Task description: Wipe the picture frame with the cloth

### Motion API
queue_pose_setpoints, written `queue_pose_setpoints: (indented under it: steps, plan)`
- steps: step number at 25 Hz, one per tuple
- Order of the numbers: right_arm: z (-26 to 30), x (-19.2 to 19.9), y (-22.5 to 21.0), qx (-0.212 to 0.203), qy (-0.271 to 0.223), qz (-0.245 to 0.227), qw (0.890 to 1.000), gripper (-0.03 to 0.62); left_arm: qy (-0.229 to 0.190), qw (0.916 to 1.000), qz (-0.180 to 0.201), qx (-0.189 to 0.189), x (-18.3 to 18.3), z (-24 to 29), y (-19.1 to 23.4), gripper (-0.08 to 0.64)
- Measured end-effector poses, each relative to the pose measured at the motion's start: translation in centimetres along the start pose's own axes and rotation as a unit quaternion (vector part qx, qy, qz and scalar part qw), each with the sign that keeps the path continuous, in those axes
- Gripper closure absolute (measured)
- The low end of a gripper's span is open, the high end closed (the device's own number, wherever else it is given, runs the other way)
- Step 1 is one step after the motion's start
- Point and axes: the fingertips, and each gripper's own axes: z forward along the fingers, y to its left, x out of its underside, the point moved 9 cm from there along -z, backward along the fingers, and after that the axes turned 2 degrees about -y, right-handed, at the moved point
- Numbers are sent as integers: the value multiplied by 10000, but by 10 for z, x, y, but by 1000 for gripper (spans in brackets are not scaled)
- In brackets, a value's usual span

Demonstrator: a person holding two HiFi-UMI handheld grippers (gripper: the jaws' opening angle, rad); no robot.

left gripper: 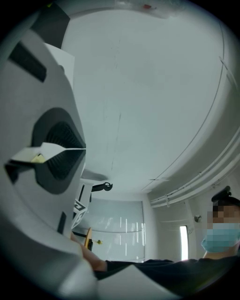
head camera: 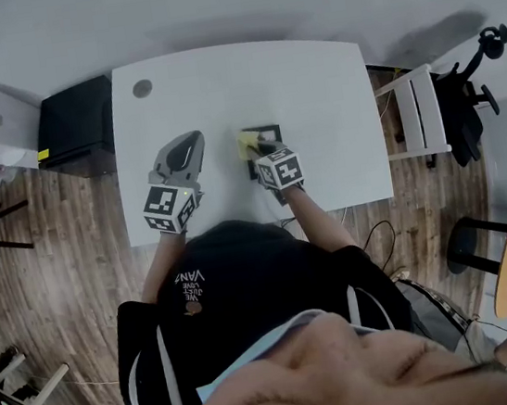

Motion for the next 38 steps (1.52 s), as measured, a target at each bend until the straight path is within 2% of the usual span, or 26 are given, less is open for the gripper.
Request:
queue_pose_setpoints:
  steps: [12,26,38]
  plan:
    - [7,14,-12,192,350,-157,9991,554,10,10000,-34,22,2,3,3,540]
    - [-17,24,-59,768,523,-172,9955,553,79,9999,-25,139,3,12,1,540]
    - [-33,27,-79,1125,578,-116,9919,553,39,9997,27,222,-1,13,2,540]
